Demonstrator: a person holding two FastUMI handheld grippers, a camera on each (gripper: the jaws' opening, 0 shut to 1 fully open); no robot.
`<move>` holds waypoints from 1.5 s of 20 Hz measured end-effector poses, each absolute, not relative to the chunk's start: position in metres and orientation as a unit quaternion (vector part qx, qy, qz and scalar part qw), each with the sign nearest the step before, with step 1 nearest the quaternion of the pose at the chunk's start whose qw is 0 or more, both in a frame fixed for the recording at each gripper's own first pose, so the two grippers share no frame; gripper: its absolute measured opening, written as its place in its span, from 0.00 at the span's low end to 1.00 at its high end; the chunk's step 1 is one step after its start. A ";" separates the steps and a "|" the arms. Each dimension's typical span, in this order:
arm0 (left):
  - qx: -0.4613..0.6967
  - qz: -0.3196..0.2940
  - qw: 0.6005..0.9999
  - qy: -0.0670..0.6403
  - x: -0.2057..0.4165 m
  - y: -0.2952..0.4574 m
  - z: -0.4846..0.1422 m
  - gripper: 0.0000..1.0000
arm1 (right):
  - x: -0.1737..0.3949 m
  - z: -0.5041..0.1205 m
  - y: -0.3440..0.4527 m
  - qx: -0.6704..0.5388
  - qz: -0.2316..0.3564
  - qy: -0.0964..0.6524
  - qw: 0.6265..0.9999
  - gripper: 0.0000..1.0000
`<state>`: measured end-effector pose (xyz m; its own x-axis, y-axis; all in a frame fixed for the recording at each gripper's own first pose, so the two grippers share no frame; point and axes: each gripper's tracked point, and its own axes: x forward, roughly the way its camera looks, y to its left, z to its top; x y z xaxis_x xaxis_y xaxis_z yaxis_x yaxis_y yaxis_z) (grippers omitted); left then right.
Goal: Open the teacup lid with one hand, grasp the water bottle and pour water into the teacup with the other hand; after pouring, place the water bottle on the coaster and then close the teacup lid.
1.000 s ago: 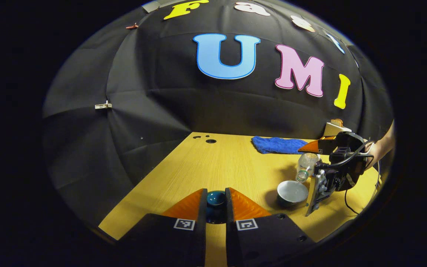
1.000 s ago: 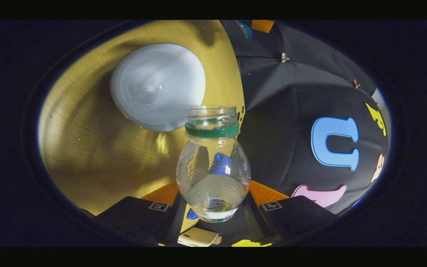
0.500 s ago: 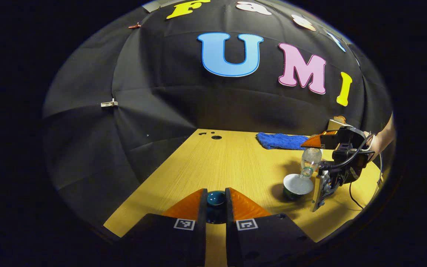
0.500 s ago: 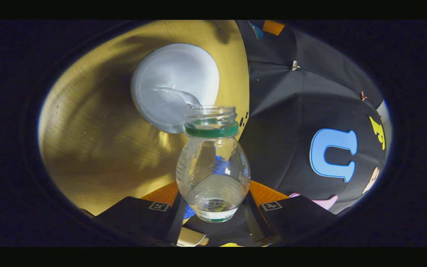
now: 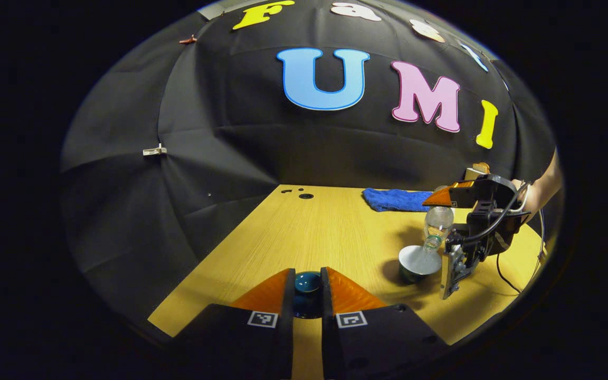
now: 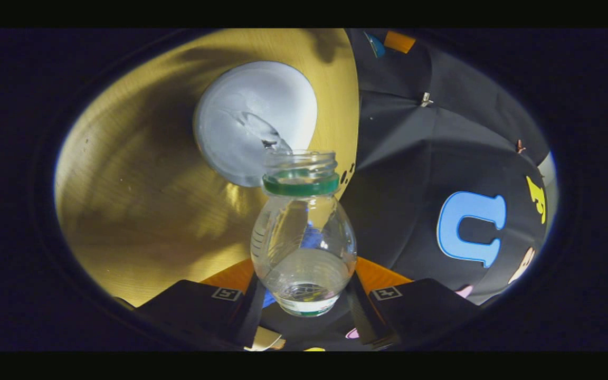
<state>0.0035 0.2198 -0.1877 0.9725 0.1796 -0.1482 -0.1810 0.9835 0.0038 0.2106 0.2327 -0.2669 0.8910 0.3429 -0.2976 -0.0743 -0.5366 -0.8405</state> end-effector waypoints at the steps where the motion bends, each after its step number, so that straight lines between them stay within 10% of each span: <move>1: -0.005 0.091 0.993 0.074 0.002 0.220 -0.189 0.26 | 0.210 -0.266 0.233 -0.849 0.220 -0.082 0.473 0.74; 30: 0.019 0.105 0.993 0.057 -0.013 0.215 -0.178 0.22 | 0.212 -0.230 0.265 -0.883 0.205 -0.161 0.390 0.74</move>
<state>-0.0127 0.2147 -0.1777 0.9715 0.2107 -0.1084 -0.2065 0.9772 0.0489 0.2121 0.2654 -0.2299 0.8639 0.4444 -0.2372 0.1242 -0.6443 -0.7546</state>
